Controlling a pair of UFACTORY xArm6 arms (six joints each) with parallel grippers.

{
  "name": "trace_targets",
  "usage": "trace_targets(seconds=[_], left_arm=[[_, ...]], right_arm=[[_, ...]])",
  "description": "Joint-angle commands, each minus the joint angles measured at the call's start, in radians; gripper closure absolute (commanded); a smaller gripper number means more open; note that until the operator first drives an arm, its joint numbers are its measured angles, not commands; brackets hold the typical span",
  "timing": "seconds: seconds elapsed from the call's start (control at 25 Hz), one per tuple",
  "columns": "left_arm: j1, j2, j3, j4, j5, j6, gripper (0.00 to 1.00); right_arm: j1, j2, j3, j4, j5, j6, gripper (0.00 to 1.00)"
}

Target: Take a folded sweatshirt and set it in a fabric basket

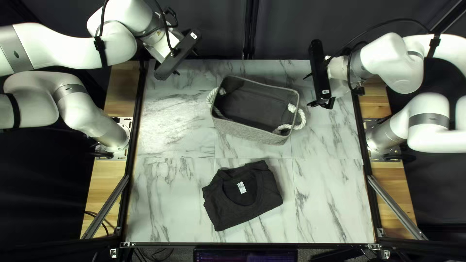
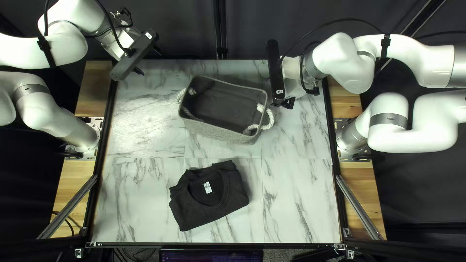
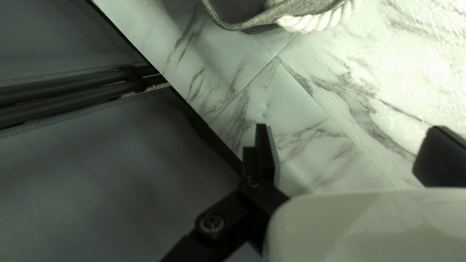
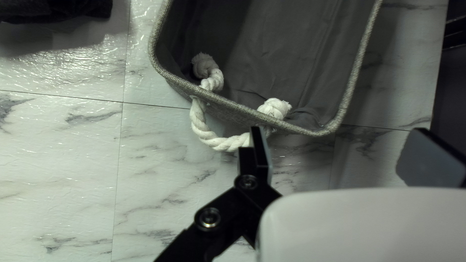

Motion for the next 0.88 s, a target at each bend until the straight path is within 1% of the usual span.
trace_targets(seconds=[0.04,0.08,0.12,0.16,0.2,0.24,0.32,0.4,0.48,0.56,0.6,0.64,0.68,0.72,0.76,0.84,0.88], left_arm=[[-0.068,0.013,-0.063,0.021,0.031,-0.148,0.00],[-0.095,0.022,-0.097,0.039,0.056,-0.204,0.00],[-0.128,0.035,-0.137,0.038,0.074,-0.252,0.00],[-0.145,0.042,-0.157,0.038,0.083,-0.278,0.00],[-0.192,0.049,-0.186,0.067,0.100,-0.369,0.00],[-0.225,0.046,-0.198,0.079,0.111,-0.424,0.00],[-0.274,0.020,-0.189,0.093,0.112,-0.516,0.00],[-0.319,-0.027,-0.145,0.099,0.091,-0.602,0.00],[-0.379,-0.071,-0.112,0.134,0.078,-0.717,0.00],[-0.476,-0.069,-0.106,0.206,0.046,-0.884,0.00],[-0.543,-0.038,-0.117,0.267,0.020,-0.999,0.00],[-0.597,-0.006,-0.128,0.318,-0.005,-1.086,0.00],[-0.615,0.004,-0.129,0.340,-0.015,-1.118,0.00],[-0.674,0.033,-0.131,0.416,-0.041,-1.220,0.00],[-0.701,0.042,-0.126,0.457,-0.052,-1.273,0.00],[-0.797,0.084,-0.105,0.627,-0.089,-1.466,0.00],[-0.828,0.108,-0.099,0.688,-0.105,-1.529,0.00]], right_arm=[[0.015,-0.015,-0.003,-0.025,0.019,0.027,0.00],[0.030,-0.016,-0.008,-0.042,0.027,0.054,0.00],[0.049,-0.017,-0.012,-0.061,0.038,0.083,0.00],[0.060,-0.018,-0.013,-0.074,0.044,0.101,0.00],[0.082,-0.024,-0.014,-0.094,0.057,0.134,0.00],[0.101,-0.032,-0.013,-0.107,0.068,0.157,0.00],[0.138,-0.050,-0.015,-0.132,0.094,0.203,0.00],[0.181,-0.075,-0.027,-0.145,0.129,0.244,0.00],[0.213,-0.107,-0.048,-0.131,0.152,0.262,0.00],[0.268,-0.125,-0.077,-0.122,0.165,0.316,0.00],[0.314,-0.126,-0.089,-0.135,0.167,0.376,0.00],[0.357,-0.110,-0.107,-0.150,0.168,0.432,0.00],[0.369,-0.105,-0.112,-0.150,0.166,0.446,0.00],[0.413,-0.067,-0.137,-0.163,0.159,0.491,0.00],[0.428,-0.051,-0.146,-0.162,0.155,0.501,0.00],[0.474,-0.013,-0.170,-0.155,0.142,0.521,0.00],[0.487,-0.008,-0.174,-0.141,0.135,0.514,0.00]])
